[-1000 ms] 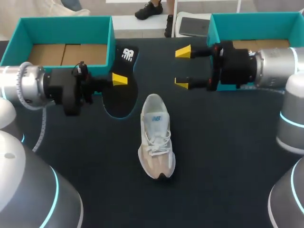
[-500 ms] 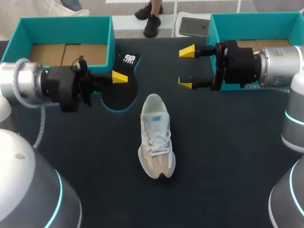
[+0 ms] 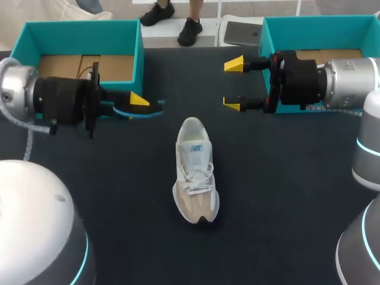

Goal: Take the shoe out of the shoebox, open the shoe tongue, remove and reinsert the insole, then place the shoe into the shoebox

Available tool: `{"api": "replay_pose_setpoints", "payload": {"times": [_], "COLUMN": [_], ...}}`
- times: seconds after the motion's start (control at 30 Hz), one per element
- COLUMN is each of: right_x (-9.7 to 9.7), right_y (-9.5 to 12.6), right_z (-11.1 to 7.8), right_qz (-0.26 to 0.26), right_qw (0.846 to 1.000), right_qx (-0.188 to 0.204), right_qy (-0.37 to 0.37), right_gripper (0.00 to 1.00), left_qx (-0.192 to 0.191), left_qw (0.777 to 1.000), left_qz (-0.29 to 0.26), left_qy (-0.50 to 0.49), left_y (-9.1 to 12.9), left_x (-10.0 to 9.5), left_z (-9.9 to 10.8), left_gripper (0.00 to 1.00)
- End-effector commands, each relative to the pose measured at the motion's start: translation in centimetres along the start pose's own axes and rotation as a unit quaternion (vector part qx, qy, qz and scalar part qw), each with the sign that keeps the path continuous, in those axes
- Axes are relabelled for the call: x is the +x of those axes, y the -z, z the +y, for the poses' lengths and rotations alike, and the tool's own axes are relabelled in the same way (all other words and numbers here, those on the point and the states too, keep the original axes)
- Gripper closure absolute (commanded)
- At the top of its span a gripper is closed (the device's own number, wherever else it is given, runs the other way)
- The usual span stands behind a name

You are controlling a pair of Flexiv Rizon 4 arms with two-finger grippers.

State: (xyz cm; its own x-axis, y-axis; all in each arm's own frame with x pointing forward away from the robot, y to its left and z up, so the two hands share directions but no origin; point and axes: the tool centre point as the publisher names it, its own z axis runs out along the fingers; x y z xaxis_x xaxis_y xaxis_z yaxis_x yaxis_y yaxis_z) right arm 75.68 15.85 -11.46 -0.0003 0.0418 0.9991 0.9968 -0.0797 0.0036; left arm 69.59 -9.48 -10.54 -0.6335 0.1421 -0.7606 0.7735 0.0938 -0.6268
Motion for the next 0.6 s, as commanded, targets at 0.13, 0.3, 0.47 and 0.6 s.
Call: {"api": "replay_pose_setpoints", "payload": {"times": [0.13, 0.3, 0.47, 0.6], "right_x": [0.04, 0.04, 0.04, 0.04], "right_y": [-0.13, -0.13, -0.13, -0.13], "right_z": [-0.06, -0.06, -0.06, -0.06], "right_qz": [-0.002, -0.002, -0.002, -0.002], "right_qw": [1.000, 1.000, 1.000, 1.000], "right_qx": [-0.001, -0.001, -0.001, -0.001], "right_qy": [-0.001, -0.001, -0.001, -0.001], "right_gripper": [0.00, 0.00, 0.00, 0.00], "left_qx": [0.067, 0.072, 0.072, 0.072], "left_qw": [0.808, 0.789, 0.789, 0.789], "left_qz": [0.057, 0.041, 0.041, 0.041], "left_qy": [0.582, 0.608, 0.608, 0.608], "left_y": [-0.40, -0.39, -0.39, -0.39], "left_x": [-1.11, -1.08, -1.08, -1.08], "left_z": [-0.22, -0.24, -0.24, -0.24], "left_gripper": [1.00, 1.00, 1.00, 1.00]}}
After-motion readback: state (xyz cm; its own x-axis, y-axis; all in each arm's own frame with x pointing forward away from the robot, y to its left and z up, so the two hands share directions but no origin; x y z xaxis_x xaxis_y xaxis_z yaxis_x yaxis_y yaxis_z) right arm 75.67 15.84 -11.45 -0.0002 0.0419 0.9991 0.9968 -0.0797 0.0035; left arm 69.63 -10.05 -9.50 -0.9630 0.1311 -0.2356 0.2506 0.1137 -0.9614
